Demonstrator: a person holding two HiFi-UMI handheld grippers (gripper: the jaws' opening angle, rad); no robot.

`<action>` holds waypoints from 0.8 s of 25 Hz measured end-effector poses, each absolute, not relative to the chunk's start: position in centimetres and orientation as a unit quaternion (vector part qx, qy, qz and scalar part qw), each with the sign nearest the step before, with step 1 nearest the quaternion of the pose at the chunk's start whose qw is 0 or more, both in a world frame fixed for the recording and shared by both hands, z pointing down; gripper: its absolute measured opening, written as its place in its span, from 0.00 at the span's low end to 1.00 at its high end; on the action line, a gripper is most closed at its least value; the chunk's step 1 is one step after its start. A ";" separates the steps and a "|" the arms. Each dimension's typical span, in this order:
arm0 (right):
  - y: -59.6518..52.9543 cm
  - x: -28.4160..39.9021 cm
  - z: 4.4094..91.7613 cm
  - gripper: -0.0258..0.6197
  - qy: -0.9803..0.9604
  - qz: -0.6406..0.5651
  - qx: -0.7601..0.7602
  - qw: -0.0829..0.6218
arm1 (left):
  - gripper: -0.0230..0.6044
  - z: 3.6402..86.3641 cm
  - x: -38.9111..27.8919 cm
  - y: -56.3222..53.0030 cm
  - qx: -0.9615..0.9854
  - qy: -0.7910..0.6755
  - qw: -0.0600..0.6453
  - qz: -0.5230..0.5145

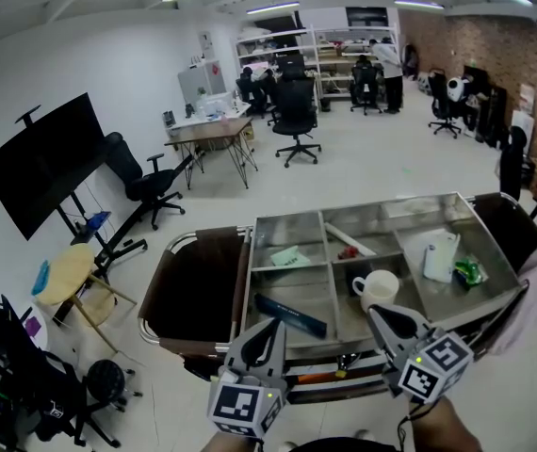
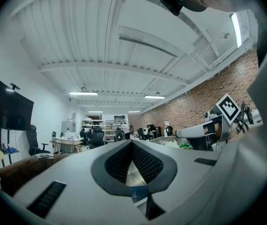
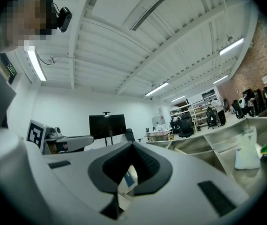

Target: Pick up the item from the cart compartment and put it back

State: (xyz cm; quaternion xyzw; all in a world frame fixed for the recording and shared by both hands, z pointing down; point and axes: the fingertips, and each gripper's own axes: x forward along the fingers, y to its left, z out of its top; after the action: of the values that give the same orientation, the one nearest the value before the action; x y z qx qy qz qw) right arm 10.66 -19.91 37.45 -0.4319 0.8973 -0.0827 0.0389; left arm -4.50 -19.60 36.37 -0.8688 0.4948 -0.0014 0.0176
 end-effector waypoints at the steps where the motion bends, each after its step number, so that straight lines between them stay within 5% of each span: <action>1: -20.0 10.6 37.7 0.07 0.898 -0.086 -0.431 0.037 | 0.04 36.4 -4.5 -19.6 -0.869 0.494 0.019 -0.002; 20: -20.1 9.9 37.7 0.06 0.901 -0.085 -0.424 0.025 | 0.04 36.4 -4.4 -19.6 -0.871 0.490 0.023 -0.001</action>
State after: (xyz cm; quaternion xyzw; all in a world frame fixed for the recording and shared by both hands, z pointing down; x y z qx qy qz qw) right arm 9.93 -20.14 37.67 -0.4242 0.9012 -0.0854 0.0250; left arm -4.45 -19.59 36.42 -0.8713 0.4903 -0.0007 0.0228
